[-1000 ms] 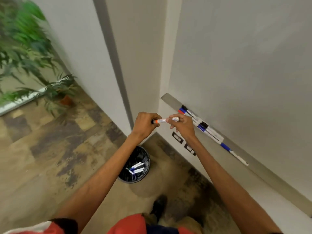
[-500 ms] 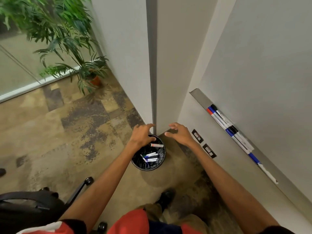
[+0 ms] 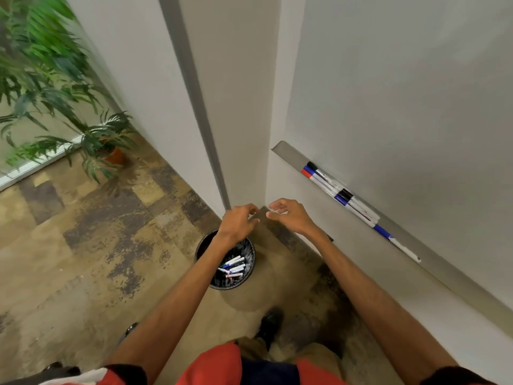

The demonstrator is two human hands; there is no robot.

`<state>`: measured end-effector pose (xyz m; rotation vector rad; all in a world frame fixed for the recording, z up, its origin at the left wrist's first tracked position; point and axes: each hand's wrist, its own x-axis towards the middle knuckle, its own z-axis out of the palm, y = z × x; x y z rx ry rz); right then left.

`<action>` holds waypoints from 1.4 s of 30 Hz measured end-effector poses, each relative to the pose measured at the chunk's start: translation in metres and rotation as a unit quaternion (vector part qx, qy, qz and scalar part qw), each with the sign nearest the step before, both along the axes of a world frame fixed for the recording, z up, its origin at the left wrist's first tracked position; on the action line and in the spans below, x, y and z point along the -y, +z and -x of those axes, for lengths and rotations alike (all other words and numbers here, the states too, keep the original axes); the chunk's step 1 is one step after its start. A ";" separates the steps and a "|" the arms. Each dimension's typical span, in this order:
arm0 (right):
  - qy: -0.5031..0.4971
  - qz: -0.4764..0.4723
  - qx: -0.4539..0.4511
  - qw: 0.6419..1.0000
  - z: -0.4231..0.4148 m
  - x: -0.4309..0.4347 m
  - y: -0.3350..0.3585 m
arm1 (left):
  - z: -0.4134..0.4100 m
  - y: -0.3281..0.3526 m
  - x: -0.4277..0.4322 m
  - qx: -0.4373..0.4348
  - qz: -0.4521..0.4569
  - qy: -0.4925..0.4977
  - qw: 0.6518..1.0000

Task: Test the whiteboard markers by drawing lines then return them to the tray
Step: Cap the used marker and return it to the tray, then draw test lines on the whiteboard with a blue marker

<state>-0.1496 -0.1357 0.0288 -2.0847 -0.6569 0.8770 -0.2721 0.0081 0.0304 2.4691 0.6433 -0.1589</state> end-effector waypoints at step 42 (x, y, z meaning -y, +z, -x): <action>-0.512 0.169 0.139 0.830 -0.009 0.613 -0.028 | -0.168 -0.026 0.606 0.033 0.054 -0.480 0.875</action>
